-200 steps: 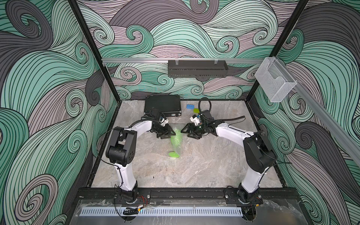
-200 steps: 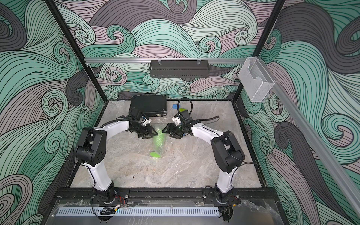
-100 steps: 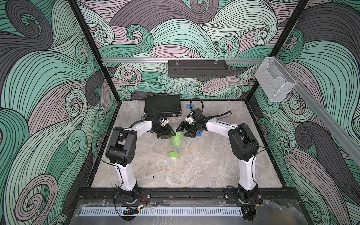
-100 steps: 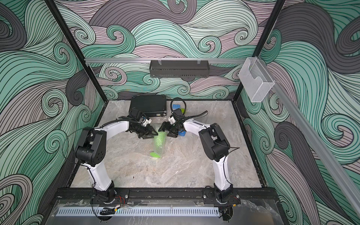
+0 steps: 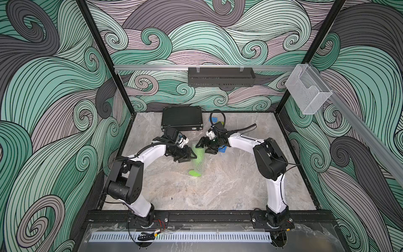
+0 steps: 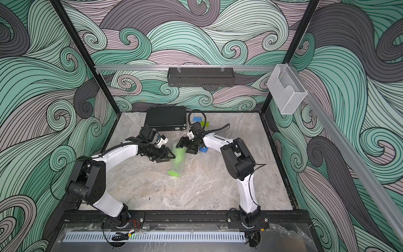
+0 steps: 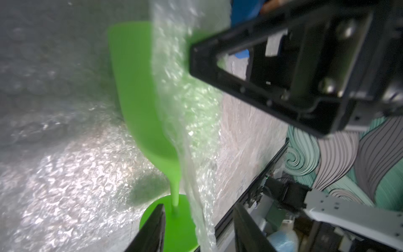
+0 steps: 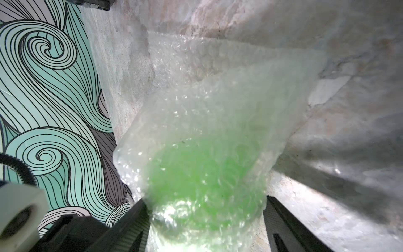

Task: Wrap wine glasses in bubble wrap
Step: Wrap the wine glass in bubble wrap.

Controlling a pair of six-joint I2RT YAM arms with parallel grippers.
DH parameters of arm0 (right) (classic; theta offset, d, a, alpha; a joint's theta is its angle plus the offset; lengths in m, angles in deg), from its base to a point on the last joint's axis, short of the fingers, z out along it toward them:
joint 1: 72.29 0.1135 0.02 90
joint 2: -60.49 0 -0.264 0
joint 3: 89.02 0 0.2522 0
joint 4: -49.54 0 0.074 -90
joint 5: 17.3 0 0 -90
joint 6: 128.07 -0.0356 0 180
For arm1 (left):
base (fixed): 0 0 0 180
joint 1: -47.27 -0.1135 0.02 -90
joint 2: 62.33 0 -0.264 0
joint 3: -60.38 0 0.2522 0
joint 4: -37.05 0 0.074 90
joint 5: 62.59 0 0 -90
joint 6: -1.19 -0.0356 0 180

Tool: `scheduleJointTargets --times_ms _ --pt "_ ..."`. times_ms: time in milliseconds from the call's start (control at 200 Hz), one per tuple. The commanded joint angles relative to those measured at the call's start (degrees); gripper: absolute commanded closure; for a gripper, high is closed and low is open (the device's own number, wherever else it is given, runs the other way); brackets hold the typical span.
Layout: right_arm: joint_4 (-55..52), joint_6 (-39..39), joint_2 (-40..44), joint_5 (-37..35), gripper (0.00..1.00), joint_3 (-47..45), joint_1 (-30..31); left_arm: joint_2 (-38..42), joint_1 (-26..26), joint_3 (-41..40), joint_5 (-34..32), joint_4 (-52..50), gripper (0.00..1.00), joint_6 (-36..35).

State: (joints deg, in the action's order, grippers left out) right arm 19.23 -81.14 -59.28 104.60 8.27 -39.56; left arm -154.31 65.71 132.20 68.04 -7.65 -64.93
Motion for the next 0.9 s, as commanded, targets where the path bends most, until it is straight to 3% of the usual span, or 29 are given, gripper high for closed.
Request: scheduleJointTargets --times_ms 0,130,230,375,490,600,721,801,896 --pt "-3.08 -0.06 0.13 -3.58 0.18 -0.99 -0.22 0.93 0.37 -1.06 -0.58 -3.24 0.74 -1.35" --pt "-2.48 0.07 0.39 -3.6 0.18 -1.39 -0.03 -0.89 0.2 -1.23 0.15 -4.04 0.96 -1.6" --pt "-3.13 0.35 0.58 -3.54 0.18 -1.1 -0.43 -0.92 -0.59 -0.74 -3.38 -5.77 0.97 -1.98" --pt "-3.26 1.01 0.88 -3.49 0.18 -1.04 -0.35 -1.79 -1.37 -0.78 -4.37 -6.3 0.78 -1.54" --pt "-3.66 1.41 1.21 -3.77 0.19 -0.68 -0.15 -0.89 -2.01 -0.49 -6.08 -7.37 0.45 -2.12" --pt "-3.65 1.59 1.33 -4.19 0.19 -0.8 0.05 2.12 -3.62 2.09 -7.95 -8.9 0.37 -4.31" --pt "-3.61 1.54 1.45 -4.21 0.19 -0.61 -0.05 2.32 -9.21 6.6 -14.23 -11.07 0.27 -6.84" --pt "-2.98 1.23 1.48 -4.08 0.19 -0.82 0.03 -1.43 -11.32 8.96 -19.43 -10.46 0.24 -8.45" --pt "-3.39 1.23 1.02 -3.95 0.19 -0.44 -0.03 -8.94 -11.71 14.53 -20.08 -12.63 0.24 -10.33"
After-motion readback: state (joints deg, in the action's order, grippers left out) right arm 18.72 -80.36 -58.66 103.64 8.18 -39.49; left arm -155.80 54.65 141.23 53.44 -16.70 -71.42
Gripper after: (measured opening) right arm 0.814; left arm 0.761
